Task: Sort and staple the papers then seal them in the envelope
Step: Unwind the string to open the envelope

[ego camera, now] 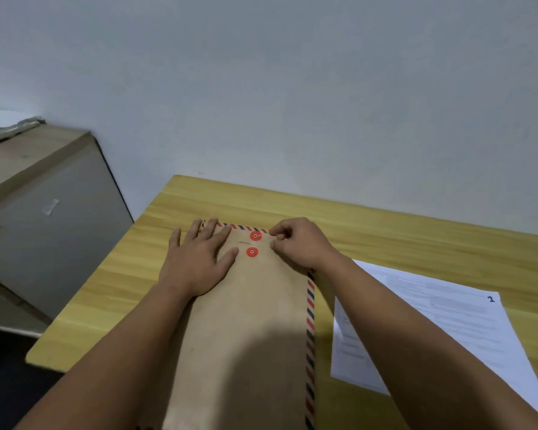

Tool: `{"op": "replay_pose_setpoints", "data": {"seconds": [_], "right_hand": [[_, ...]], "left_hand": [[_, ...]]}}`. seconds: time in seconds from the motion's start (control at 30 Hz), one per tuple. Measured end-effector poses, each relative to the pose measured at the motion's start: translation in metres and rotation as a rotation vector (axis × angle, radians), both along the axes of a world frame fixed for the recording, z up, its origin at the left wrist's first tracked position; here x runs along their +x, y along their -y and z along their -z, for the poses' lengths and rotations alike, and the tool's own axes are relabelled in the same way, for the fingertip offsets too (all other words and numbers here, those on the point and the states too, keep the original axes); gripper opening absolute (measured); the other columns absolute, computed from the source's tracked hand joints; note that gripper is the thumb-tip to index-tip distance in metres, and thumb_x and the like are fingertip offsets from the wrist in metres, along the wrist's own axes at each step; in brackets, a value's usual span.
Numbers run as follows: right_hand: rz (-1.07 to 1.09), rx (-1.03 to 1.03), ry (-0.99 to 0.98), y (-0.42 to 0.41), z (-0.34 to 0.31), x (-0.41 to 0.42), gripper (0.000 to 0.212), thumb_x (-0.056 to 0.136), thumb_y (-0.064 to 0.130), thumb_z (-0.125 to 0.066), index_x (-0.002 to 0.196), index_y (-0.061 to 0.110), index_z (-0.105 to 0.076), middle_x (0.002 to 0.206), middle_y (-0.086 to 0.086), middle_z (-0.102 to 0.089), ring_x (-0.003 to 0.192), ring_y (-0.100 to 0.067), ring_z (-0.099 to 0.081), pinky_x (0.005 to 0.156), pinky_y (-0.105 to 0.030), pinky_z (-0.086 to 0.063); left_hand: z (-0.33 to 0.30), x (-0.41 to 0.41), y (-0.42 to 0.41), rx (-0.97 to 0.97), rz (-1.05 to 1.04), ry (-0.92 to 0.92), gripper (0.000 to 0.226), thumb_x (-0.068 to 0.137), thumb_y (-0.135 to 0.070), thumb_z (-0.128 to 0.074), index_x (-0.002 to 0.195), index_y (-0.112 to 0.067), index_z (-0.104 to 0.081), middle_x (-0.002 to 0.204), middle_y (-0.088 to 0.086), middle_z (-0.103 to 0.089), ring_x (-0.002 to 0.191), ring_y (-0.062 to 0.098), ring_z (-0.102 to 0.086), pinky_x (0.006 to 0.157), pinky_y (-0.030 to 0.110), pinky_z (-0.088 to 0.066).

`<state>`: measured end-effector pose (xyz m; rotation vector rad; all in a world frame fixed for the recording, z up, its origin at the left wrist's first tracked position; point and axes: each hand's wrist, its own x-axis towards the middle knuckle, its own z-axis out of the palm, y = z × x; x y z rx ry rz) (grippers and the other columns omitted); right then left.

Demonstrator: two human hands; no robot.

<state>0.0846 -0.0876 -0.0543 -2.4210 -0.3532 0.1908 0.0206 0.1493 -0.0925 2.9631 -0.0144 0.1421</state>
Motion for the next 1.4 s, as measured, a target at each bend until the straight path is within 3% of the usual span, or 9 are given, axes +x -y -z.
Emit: {"op": "replay_pose_setpoints", "data": {"seconds": [0.17,0.33,0.43,0.57,0.73,0.9,1.1,1.4], "right_hand": [[-0.119,-0.072,0.031,-0.013,-0.003,0.018,0.033,0.087,0.017,-0.068,0.117,0.028,-0.079,0.099,0.011,-0.072,0.100,-0.014,-0.067,0.093,-0.037,-0.056],[-0.228,-0.183,0.024,-0.022,-0.007,0.026,0.027,0.094,0.026,-0.070,0.118,0.030,-0.080,0.108,0.011,-0.078,0.100,-0.012,-0.069,0.089,-0.033,-0.057],[-0.169,-0.152,0.042,-0.019,-0.006,0.026,0.020,0.094,0.023,-0.072,0.112,0.024,-0.082,0.111,0.008,-0.079,0.102,-0.012,-0.070,0.091,-0.033,-0.057],[-0.065,-0.078,0.121,-0.016,0.005,0.020,0.012,0.094,0.020,-0.070,0.092,0.020,-0.081,0.093,0.008,-0.078,0.089,-0.013,-0.069,0.082,-0.035,-0.058],[0.013,0.040,0.112,-0.014,0.011,0.019,0.015,0.100,0.015,-0.057,0.097,0.014,-0.071,0.093,0.006,-0.071,0.090,-0.017,-0.065,0.078,-0.031,-0.052],[0.000,0.057,0.088,-0.014,0.012,0.019,0.011,0.098,0.019,-0.062,0.099,0.018,-0.073,0.089,0.009,-0.069,0.087,-0.014,-0.064,0.079,-0.030,-0.052],[-0.072,-0.100,0.079,-0.030,0.008,0.015,0.032,0.091,0.051,-0.067,0.121,0.040,-0.075,0.100,0.015,-0.060,0.107,-0.014,-0.063,0.098,-0.044,-0.049],[-0.226,-0.101,0.275,-0.010,0.023,-0.011,0.025,0.099,0.049,-0.063,0.122,0.049,-0.074,0.119,0.011,-0.052,0.120,-0.009,-0.052,0.098,-0.040,-0.032]], "left_hand": [[0.006,0.002,-0.002,-0.002,0.010,0.031,0.072,0.093,-0.073,-0.016,0.159,-0.044,-0.025,0.171,-0.009,-0.016,0.159,0.020,-0.007,0.125,0.058,-0.005],[0.006,0.002,-0.002,-0.012,0.008,0.040,0.073,0.093,-0.074,-0.015,0.159,-0.044,-0.025,0.171,-0.009,-0.016,0.159,0.019,-0.007,0.125,0.058,-0.004],[0.004,0.002,-0.001,-0.018,0.005,0.038,0.073,0.093,-0.074,-0.015,0.159,-0.044,-0.025,0.171,-0.009,-0.016,0.159,0.019,-0.006,0.125,0.057,-0.004],[0.003,0.001,-0.001,-0.023,0.002,0.040,0.072,0.093,-0.074,-0.017,0.158,-0.044,-0.026,0.171,-0.009,-0.017,0.159,0.019,-0.007,0.125,0.057,-0.005],[0.003,0.001,-0.001,-0.022,-0.001,0.045,0.073,0.093,-0.074,-0.017,0.158,-0.043,-0.027,0.171,-0.009,-0.018,0.159,0.019,-0.008,0.126,0.057,-0.005],[0.004,0.001,-0.001,-0.019,-0.005,0.043,0.072,0.094,-0.074,-0.018,0.158,-0.044,-0.026,0.171,-0.009,-0.018,0.159,0.019,-0.008,0.126,0.057,-0.005],[0.004,0.001,-0.001,-0.024,-0.008,0.046,0.073,0.092,-0.074,-0.018,0.158,-0.043,-0.028,0.170,-0.010,-0.019,0.159,0.018,-0.009,0.125,0.057,-0.006],[0.002,0.000,0.001,-0.028,-0.008,0.047,0.073,0.092,-0.074,-0.017,0.157,-0.044,-0.028,0.170,-0.009,-0.020,0.159,0.019,-0.009,0.125,0.057,-0.006]]}}
